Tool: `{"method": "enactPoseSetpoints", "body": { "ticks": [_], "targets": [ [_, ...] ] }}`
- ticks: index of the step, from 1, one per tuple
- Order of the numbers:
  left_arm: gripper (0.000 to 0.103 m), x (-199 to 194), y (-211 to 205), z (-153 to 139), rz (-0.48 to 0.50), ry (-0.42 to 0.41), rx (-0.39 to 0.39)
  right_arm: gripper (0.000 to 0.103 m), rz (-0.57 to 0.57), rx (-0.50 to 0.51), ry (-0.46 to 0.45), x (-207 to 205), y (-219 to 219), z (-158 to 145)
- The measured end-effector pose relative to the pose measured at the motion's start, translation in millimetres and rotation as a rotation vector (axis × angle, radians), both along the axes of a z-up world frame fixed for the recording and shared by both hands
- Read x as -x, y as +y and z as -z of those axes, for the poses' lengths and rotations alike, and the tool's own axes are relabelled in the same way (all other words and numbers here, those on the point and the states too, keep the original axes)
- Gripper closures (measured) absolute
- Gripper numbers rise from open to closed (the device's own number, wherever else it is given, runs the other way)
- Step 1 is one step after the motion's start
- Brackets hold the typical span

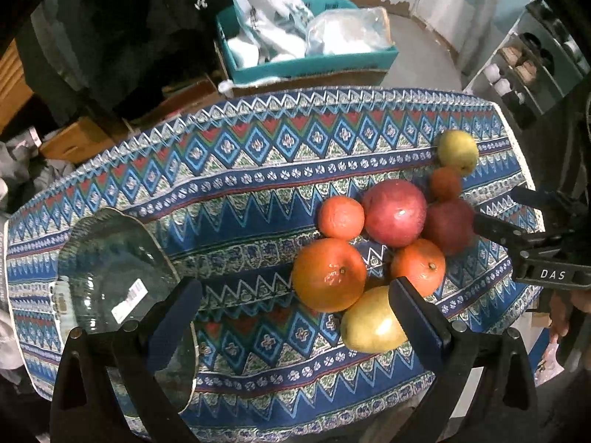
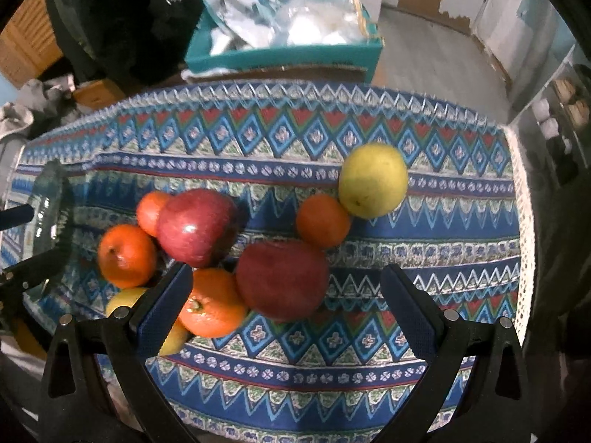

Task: Organize fruits
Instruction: 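Grasp the large orange with the left tool while the right tool grasps a red apple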

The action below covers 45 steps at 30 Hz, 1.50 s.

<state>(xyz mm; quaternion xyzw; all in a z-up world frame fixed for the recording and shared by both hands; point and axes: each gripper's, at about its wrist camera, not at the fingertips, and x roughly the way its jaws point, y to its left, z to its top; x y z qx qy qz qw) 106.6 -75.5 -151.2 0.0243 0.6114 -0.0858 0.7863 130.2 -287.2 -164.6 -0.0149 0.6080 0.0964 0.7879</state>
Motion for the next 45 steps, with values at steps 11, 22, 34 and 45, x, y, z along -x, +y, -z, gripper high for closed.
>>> {"method": "enactPoseSetpoints", "body": {
  "ticks": [11,22,34,45],
  "targets": [
    [0.001,-16,-14,49,-0.001,0.099,-0.008,0.002,0.03,0.037,0.099,-13,0,40],
    [0.001,-24,-36,81,0.047,0.148,-0.047,0.003,0.087,-0.007,0.151,-21,-4,86],
    [0.033,-25,-36,101,0.033,0.205,0.109,0.026,0.115,-0.102,0.174,-23,-6,92],
    [0.034,-4,-38,97,0.079,0.152,0.056,0.026,0.048,-0.013,0.072,-6,-12,70]
  ]
}}
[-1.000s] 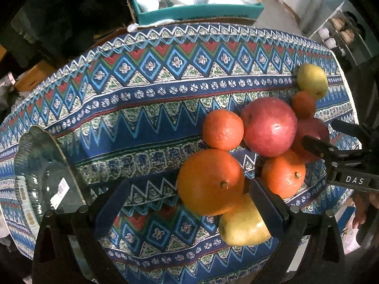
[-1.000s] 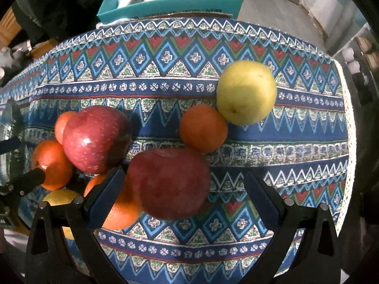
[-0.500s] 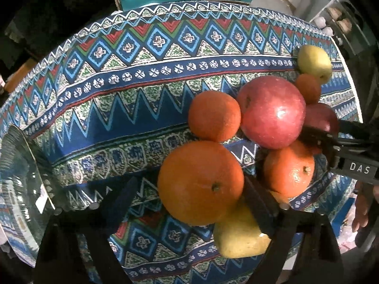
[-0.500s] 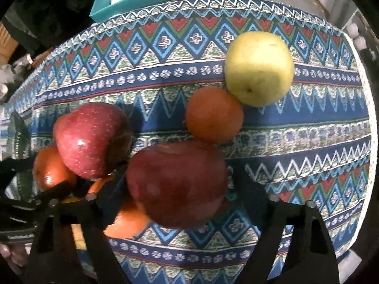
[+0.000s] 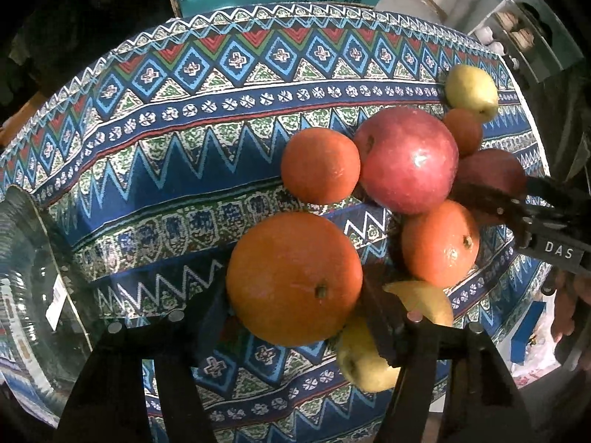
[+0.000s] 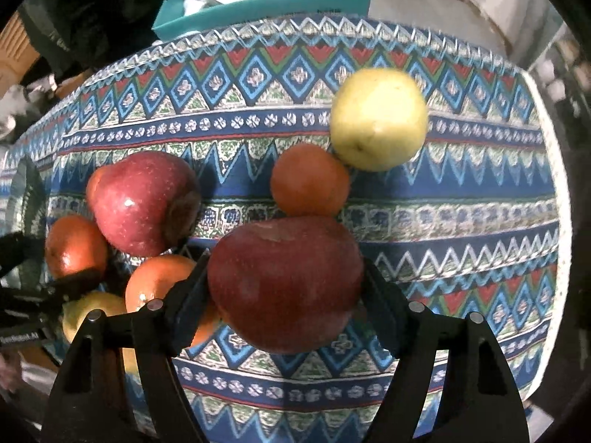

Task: Organize fruits
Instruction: 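Grasp the large orange with the left tool while the right tool grasps a red apple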

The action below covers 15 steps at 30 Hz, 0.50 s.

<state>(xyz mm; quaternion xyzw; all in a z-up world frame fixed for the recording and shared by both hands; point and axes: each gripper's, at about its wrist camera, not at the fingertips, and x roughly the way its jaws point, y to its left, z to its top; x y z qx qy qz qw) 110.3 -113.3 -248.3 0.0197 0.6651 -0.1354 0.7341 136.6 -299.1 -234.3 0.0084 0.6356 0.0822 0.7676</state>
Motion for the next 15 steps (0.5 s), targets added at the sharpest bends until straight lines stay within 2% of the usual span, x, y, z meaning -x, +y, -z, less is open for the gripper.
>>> {"method": "enactPoseSetpoints", "body": {
  "ticks": [15],
  "targets": [
    [0.034,12,32,-64,-0.023,-0.13,0.007,0.026,-0.03,0.019,-0.164,21,4,-68]
  ]
}}
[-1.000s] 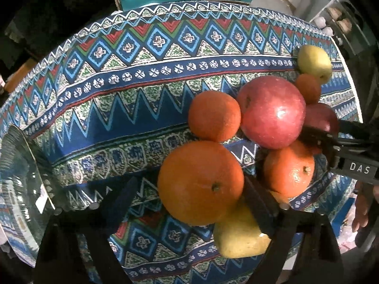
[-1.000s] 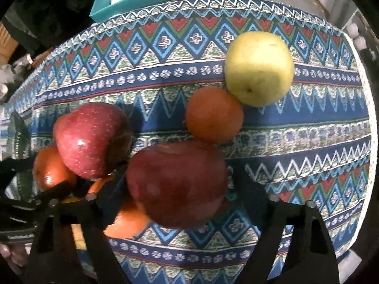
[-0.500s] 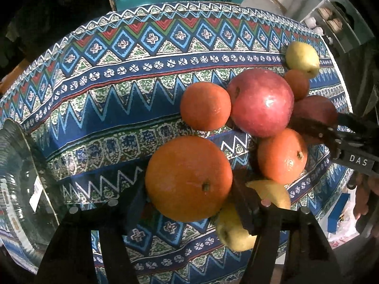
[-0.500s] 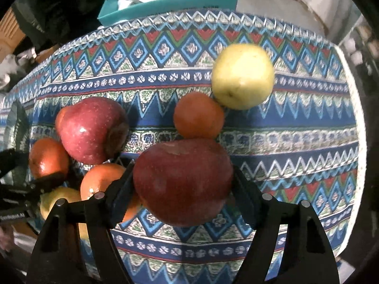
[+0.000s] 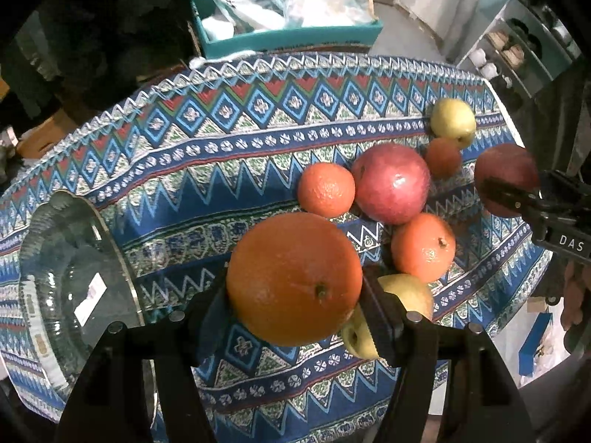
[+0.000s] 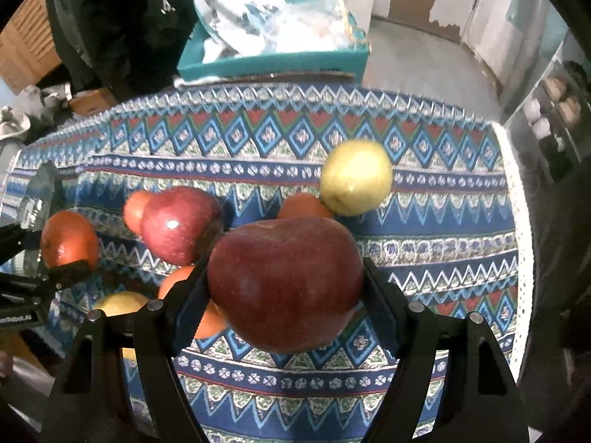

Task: Organize fruits
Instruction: 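Grasp the large orange with the left tool while the right tool grasps a red apple, then lift and carry the orange with the left tool while the right tool carries the apple to the glass bowl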

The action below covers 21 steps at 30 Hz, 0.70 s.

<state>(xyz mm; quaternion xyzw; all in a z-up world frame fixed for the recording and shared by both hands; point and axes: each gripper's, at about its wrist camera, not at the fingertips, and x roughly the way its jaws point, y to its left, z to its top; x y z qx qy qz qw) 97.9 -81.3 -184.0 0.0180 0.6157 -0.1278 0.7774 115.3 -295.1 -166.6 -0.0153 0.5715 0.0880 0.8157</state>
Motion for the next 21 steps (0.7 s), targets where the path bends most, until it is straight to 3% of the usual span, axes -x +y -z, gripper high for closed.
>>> {"method": "enactPoseSetpoints", "body": {
  "ticks": [10,21],
  "targets": [
    [0.034,12,3,-44,0.021,-0.131,-0.023,0.026,-0.055,-0.001,-0.104,11,15,-43],
    [0.034,34,8,-86,0.046,-0.25,-0.018,0.026,-0.117,-0.069,-0.2,21,42,-88]
  ]
}}
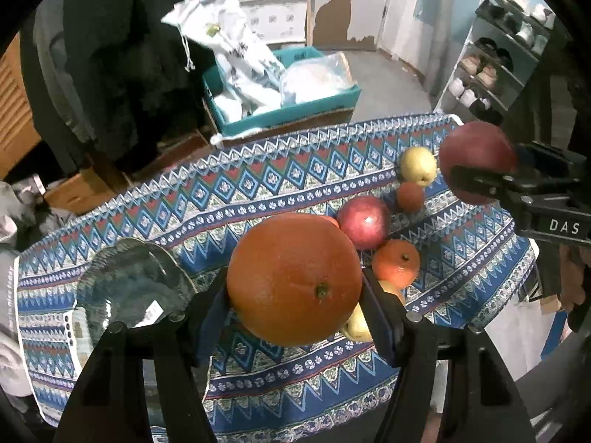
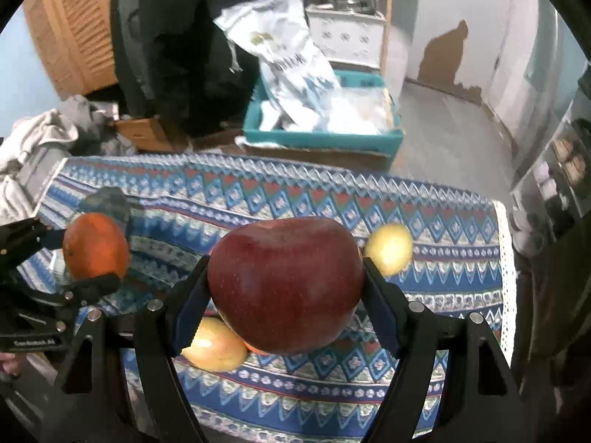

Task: Organize fruits
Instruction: 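Lift and carry the orange with the left tool while the right tool carries the apple to the glass bowl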

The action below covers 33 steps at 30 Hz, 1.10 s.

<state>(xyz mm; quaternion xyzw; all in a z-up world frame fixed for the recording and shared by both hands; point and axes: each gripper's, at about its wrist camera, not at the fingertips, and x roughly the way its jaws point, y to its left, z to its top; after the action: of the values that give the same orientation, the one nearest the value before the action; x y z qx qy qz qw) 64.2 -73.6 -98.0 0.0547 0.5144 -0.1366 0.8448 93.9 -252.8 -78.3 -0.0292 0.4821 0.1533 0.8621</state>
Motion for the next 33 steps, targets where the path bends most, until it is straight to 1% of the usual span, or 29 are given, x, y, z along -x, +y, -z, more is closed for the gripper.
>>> {"method": "enactPoseSetpoints", "body": {
  "ticks": [6,17,26,33],
  "targets": [
    [0.034,10,12,-16,-0.011,-0.023,0.027,0.026,-0.038,-0.029,-0.042,6,15,-21],
    [0.034,24,42,-42,-0.05,-0.07,0.062,0.026,-0.11,-0.079,-0.093,16,50,-53],
    [0.034,30,74,-49,-0.111,-0.083,0.078,0.026,-0.162,-0.109,-0.091,17,87,-62],
    [0.034,34,111,-41,-0.186,-0.067,0.084,0.026,-0.201,-0.121,-0.073,14,119,-59]
  ]
}}
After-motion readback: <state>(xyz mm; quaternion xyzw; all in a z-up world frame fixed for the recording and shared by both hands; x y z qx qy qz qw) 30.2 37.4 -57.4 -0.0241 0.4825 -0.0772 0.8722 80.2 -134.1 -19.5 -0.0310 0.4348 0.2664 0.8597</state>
